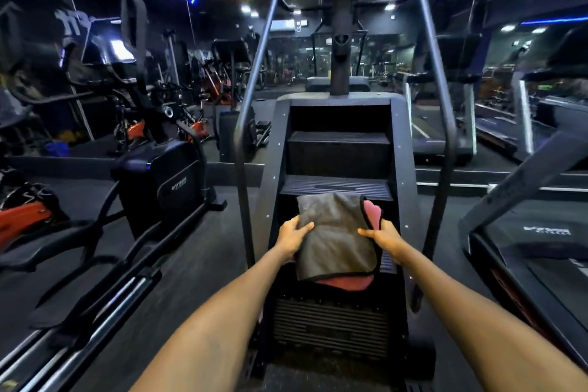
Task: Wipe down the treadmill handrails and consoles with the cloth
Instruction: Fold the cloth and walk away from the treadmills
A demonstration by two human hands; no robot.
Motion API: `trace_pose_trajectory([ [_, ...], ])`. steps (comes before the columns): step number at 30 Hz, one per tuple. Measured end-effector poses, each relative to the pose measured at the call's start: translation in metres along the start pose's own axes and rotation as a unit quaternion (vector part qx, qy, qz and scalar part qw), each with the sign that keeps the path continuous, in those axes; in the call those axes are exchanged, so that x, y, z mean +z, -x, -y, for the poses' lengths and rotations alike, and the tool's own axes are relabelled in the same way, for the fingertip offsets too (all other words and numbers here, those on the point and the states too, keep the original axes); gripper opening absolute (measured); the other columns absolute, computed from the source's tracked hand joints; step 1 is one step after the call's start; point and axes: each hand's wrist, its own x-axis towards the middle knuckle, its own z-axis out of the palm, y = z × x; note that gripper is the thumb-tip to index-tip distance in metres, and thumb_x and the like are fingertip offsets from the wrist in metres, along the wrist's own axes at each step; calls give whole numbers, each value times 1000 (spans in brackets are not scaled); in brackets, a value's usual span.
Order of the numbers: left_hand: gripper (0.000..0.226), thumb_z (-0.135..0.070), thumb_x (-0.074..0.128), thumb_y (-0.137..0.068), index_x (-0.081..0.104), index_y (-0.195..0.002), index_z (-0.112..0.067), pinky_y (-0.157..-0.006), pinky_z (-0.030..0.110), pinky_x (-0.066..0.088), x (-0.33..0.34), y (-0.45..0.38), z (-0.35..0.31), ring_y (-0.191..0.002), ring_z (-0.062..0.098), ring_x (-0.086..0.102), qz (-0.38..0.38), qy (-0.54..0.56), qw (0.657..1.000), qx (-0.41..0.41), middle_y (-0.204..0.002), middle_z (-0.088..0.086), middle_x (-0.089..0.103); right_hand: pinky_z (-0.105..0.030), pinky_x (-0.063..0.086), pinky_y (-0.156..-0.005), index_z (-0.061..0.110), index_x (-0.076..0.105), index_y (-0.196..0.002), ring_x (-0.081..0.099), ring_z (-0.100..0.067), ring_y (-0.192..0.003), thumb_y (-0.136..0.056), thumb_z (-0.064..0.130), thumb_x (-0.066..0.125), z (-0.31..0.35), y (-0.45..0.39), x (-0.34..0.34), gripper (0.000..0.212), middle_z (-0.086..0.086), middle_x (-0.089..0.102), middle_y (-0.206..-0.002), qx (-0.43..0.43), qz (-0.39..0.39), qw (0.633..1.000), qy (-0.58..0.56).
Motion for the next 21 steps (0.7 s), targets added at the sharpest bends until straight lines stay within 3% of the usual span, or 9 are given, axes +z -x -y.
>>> trace_pose_trajectory([
  [7,29,-6,58,-91,59,-119,0,-95,35,48,-4,-115,38,-101,20,60,-8,8,1000,-26,-117,16,64,-16,52,-63,-8,57,-118,59,-23,-94,-81,-3,67,-8,-110,18,38,-21,63,-113,24,3,1000,1],
  [12,29,-6,58,-92,59,-119,1,-90,28,50,-5,-200,67,-102,21,60,20,8,999,-32,-115,17,64,-32,49,-80,-8,57,-116,58,-24,-95,-81,-6,66,-24,-187,32,36,-24,61,-116,44,-15,999,0],
  [14,29,-6,57,-92,58,-120,1,-84,22,52,-5,-235,77,-101,20,60,39,13,998,-38,-112,13,64,-32,46,-82,-7,58,-116,58,-23,-96,-81,-4,66,-31,-219,37,36,-23,62,-116,51,-30,998,4],
  [21,29,-9,57,-93,59,-121,-3,-90,31,50,-1,-335,115,-103,23,61,62,24,994,-88,-114,13,64,-33,48,-88,-6,59,-116,59,-32,-107,-81,-2,67,-50,-312,52,37,-19,62,-116,84,-54,995,8],
])
